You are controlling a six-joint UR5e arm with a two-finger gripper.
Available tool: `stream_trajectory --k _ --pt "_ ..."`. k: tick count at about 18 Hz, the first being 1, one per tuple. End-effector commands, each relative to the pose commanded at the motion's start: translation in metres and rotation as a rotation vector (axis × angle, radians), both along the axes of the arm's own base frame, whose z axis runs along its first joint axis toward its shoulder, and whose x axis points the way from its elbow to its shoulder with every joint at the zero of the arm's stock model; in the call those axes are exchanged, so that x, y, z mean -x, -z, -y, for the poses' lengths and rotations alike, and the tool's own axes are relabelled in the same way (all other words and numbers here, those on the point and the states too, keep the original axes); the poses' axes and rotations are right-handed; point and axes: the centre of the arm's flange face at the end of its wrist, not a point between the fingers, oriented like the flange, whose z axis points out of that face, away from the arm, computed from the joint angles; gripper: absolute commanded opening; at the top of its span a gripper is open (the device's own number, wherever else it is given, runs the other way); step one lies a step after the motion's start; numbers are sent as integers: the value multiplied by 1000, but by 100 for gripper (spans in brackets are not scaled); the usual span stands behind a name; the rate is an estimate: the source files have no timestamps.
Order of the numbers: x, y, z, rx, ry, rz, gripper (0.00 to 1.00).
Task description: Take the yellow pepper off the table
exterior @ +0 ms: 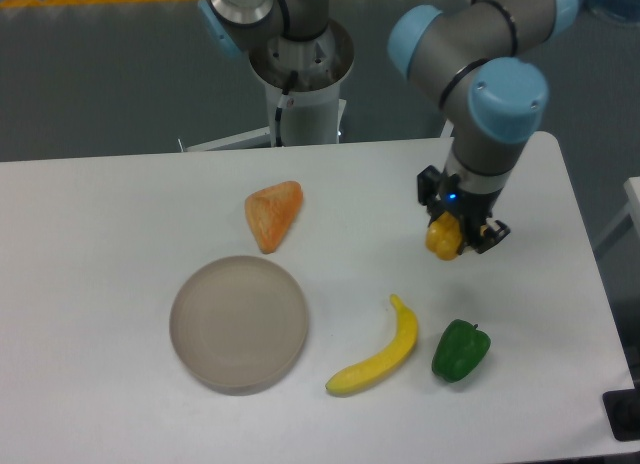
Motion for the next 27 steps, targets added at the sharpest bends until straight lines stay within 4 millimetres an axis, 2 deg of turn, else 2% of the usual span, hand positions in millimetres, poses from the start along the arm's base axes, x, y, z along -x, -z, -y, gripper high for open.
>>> stream_trajectory --k 4,5,9,15,27 --pt "14 17 -1 5 -9 3 20" --pt "17 20 -2 2 -11 0 17" --pt "20 23 -6 -3 15 -8 15" --pt "21 23 -6 -5 141 -3 16" --pt "19 22 -7 -1 144 -8 16"
